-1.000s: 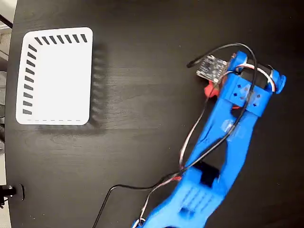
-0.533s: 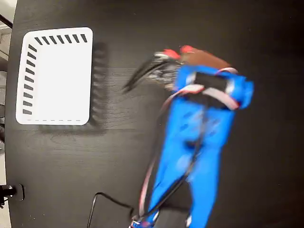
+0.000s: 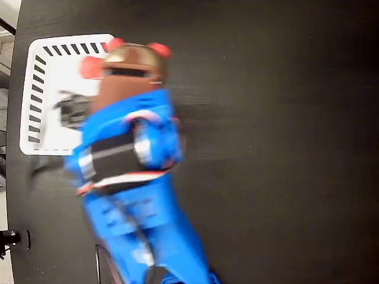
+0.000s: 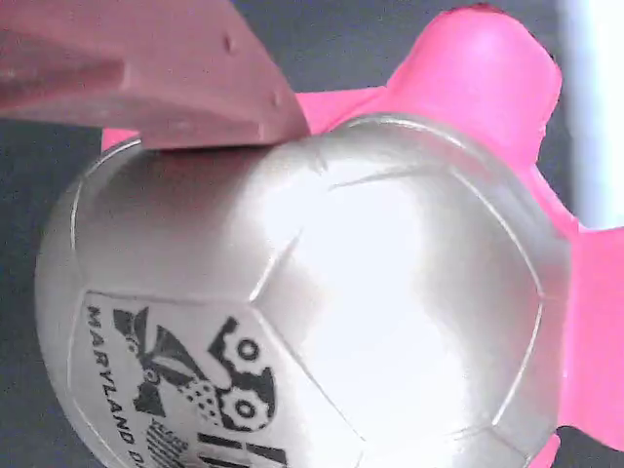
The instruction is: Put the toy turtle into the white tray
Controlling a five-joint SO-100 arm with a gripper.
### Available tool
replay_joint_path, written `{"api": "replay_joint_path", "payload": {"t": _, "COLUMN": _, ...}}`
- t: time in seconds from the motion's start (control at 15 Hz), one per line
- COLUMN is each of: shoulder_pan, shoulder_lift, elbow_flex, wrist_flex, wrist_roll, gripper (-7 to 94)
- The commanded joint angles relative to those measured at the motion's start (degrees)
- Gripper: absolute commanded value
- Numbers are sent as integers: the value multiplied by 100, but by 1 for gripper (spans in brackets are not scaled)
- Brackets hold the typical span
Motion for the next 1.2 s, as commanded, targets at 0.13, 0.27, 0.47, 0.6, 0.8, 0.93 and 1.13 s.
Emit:
{"api": "replay_joint_path", "payload": {"t": 0.13, "shoulder_pan": -826, "shoulder_lift": -800, "elbow_flex": -976, "wrist_flex": -396, "wrist_roll": 334, "gripper": -1}}
{"api": "replay_joint_path", "payload": {"t": 0.27, "shoulder_pan": -1011, "shoulder_lift": -1266, "elbow_flex": -1274, "wrist_flex": -519, "wrist_roll": 352, "gripper": -1}}
{"api": "replay_joint_path", "payload": {"t": 0.47, "shoulder_pan": -1380, "shoulder_lift": -1925, "elbow_flex": -1819, "wrist_flex": -483, "wrist_roll": 299, "gripper": -1}}
{"api": "replay_joint_path", "payload": {"t": 0.6, "shoulder_pan": -1582, "shoulder_lift": -2294, "elbow_flex": -2101, "wrist_flex": -378, "wrist_roll": 316, "gripper": -1}}
{"api": "replay_joint_path", "payload": {"t": 0.8, "shoulder_pan": -1731, "shoulder_lift": -2795, "elbow_flex": -2206, "wrist_flex": -237, "wrist_roll": 422, "gripper": -1}}
{"api": "replay_joint_path", "payload": {"t": 0.93, "shoulder_pan": -1740, "shoulder_lift": -3252, "elbow_flex": -2646, "wrist_flex": 62, "wrist_roll": 483, "gripper": -1}}
{"api": "replay_joint_path", "payload": {"t": 1.13, "shoulder_pan": -1705, "shoulder_lift": -3542, "elbow_flex": -2892, "wrist_flex": 220, "wrist_roll": 492, "gripper": -1}}
